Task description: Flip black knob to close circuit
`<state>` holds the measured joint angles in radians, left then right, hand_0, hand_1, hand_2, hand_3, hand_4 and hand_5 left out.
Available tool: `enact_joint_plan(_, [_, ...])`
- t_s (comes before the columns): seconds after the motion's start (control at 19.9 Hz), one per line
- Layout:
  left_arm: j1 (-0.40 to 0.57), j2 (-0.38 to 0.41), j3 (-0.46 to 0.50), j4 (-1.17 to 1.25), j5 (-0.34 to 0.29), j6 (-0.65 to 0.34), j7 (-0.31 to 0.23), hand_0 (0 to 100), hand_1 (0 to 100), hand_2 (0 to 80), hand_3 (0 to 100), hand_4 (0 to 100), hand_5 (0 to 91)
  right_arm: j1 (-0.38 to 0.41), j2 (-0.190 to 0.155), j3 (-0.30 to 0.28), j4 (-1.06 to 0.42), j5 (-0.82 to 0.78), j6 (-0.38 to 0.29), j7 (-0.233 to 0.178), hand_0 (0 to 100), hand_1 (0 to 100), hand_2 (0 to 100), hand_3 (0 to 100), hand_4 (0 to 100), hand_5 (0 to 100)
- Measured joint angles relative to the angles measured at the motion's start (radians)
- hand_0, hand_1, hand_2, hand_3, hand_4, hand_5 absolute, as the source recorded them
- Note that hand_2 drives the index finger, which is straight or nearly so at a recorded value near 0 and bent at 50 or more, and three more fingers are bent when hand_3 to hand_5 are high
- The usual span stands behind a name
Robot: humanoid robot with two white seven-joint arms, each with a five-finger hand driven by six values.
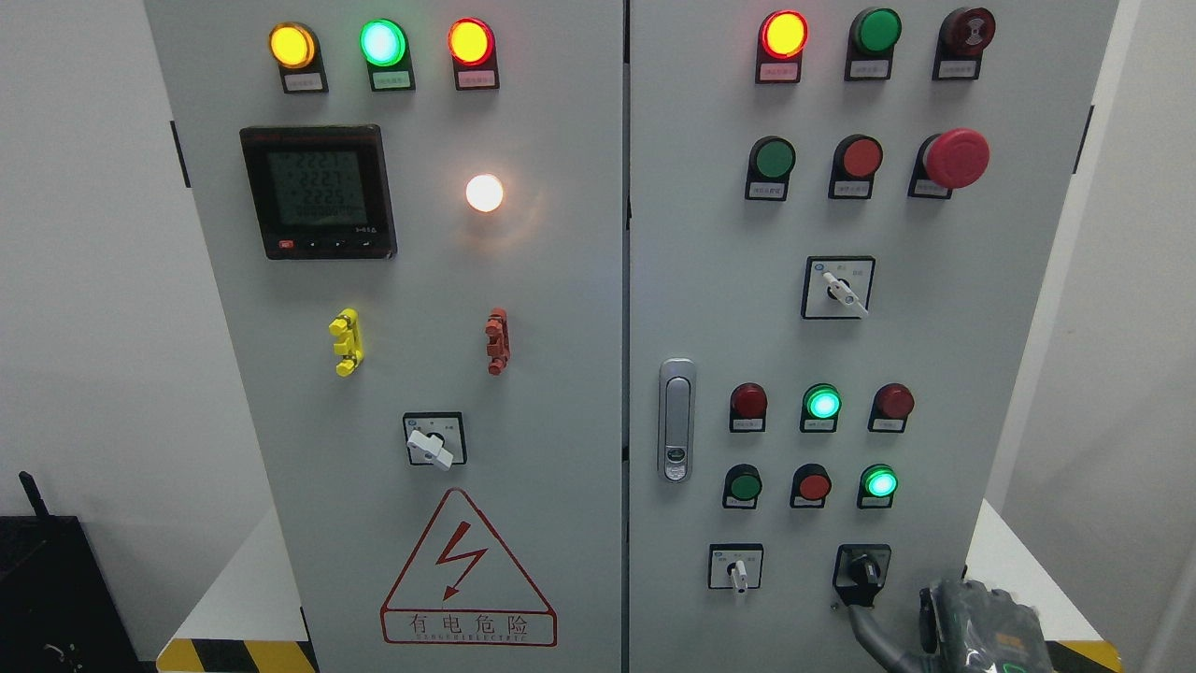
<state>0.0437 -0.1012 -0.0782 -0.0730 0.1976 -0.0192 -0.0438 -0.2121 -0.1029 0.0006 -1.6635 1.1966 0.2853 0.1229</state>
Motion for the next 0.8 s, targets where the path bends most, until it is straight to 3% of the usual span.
enact_joint_plan(0.8, [0.0, 0.0, 0.0, 0.0, 0.0, 0.0, 0.0, 12, 56, 0.0, 0, 0, 0.0, -0.029, 0.019, 0.0, 0.013, -0.001, 0.007, 0.007, 0, 7, 92, 100, 88, 91])
